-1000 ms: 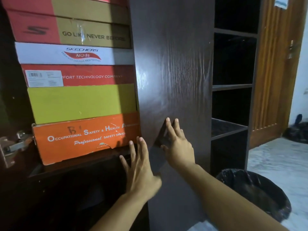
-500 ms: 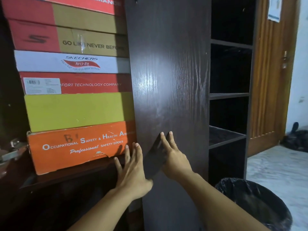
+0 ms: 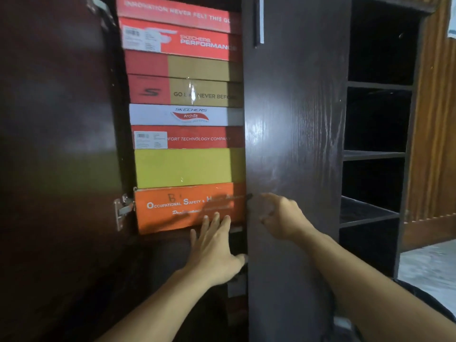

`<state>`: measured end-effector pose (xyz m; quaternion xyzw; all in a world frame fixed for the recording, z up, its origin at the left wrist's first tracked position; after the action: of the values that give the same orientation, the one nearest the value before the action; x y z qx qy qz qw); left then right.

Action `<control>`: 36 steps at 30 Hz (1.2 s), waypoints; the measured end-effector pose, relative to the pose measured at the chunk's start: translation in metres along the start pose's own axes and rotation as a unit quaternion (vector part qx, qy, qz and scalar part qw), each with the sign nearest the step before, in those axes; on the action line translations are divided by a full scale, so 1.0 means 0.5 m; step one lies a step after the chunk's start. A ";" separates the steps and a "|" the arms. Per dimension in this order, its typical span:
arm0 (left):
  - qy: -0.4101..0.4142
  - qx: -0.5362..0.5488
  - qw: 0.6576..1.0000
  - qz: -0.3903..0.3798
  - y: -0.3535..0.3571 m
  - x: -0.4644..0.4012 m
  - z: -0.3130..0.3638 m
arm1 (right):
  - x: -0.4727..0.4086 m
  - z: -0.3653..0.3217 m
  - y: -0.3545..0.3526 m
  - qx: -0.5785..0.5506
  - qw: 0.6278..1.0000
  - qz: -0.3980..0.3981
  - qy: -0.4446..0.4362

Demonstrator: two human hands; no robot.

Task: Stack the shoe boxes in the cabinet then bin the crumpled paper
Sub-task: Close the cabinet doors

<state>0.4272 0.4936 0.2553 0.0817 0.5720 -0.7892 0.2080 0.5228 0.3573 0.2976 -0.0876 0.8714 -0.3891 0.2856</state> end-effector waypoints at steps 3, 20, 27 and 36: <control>-0.004 -0.008 0.999 0.047 -0.084 0.070 -0.009 | 0.025 -0.095 -0.036 -0.003 0.999 0.003 -0.041; 0.276 -0.063 0.839 0.464 -0.426 0.458 -0.055 | 0.155 -0.573 -0.074 -0.165 0.950 -0.036 -0.264; 0.063 0.324 0.874 0.358 -0.433 0.415 -0.220 | 0.219 -0.670 -0.067 -0.171 0.929 -0.045 -0.325; 0.057 0.457 0.874 0.155 -0.322 0.361 -0.164 | 0.259 -0.612 -0.081 -0.184 0.931 -0.063 -0.309</control>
<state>0.1877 0.5695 0.3016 0.3006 0.1387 -0.9141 0.2343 0.2404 0.4731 0.4349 -0.3094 0.7893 -0.1929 0.4940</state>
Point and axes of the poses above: each hand's wrist, its own x-axis away from the middle knuckle, its own y-axis out of the palm, z = x × y, the point moved 7 cm from there along -x, towards the middle knuckle, and after that the axes turned 2 degrees about -x, right-handed, at the moved point
